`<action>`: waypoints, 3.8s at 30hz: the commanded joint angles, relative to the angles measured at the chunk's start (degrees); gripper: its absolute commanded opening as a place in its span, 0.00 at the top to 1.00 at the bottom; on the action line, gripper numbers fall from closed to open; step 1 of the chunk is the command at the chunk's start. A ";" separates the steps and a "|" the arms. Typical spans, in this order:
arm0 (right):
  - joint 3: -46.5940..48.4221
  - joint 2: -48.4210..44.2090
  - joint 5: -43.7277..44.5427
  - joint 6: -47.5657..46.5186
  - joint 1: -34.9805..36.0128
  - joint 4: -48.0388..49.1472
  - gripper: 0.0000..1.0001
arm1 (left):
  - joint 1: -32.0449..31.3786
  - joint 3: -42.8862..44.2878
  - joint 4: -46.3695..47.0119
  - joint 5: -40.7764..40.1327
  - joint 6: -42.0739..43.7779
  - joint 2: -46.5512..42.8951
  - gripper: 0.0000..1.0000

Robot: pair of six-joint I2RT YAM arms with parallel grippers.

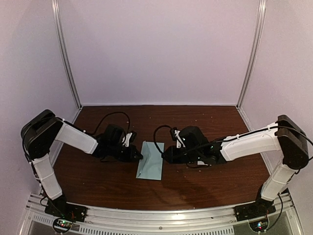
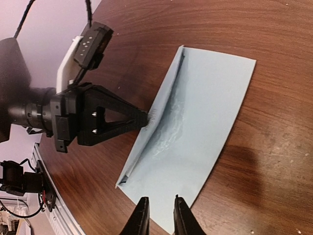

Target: Place the letter into the envelope and seal it

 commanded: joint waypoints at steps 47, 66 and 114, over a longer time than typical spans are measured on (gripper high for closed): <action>8.40 6.65 25.09 -15.52 -19.74 -28.67 0.71 | -0.19 -5.85 -10.81 -21.13 3.70 -33.67 0.41; 8.67 8.91 27.65 -14.20 -19.39 -29.05 0.95 | -0.19 -5.94 -10.60 -21.27 3.14 -33.39 0.41; -3.25 -9.46 -5.14 -11.95 -20.09 -15.27 1.00 | -0.27 -5.68 -3.88 -10.44 2.58 -28.11 0.41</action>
